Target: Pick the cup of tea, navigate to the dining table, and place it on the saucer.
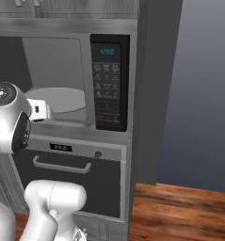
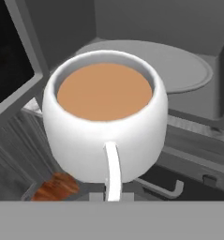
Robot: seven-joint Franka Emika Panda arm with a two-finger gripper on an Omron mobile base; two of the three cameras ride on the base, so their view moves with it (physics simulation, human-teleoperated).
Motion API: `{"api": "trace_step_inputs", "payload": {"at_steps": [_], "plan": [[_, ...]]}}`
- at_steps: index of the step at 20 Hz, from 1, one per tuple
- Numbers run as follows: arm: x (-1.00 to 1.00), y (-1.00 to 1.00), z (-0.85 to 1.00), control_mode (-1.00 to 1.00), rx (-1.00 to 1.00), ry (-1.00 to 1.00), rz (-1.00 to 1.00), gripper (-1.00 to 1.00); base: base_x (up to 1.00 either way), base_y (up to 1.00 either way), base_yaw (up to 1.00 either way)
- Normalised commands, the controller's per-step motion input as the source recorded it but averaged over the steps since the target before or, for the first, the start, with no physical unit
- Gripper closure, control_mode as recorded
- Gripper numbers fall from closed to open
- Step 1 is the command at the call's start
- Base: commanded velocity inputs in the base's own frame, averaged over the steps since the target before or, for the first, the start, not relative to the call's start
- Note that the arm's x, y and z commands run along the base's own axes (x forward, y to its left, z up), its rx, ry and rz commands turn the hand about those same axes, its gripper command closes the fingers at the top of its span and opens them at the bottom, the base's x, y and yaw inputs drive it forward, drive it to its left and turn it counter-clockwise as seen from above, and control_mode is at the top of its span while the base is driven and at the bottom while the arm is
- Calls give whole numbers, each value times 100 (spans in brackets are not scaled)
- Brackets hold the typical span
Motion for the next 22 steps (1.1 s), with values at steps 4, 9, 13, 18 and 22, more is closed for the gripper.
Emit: {"api": "trace_step_inputs", "payload": {"at_steps": [4,9,13,18,22], "plan": [[0,0,0,100,0,0,0,100,-52,0,0],[0,0,0,100,0,0,0,100,-94,-1,0],[0,0,0,100,0,0,0,100,-52,0,-17],[0,0,0,100,0,0,0,100,-6,0,-53],[0,0,0,100,0,0,0,100,-8,0,-80]]}}
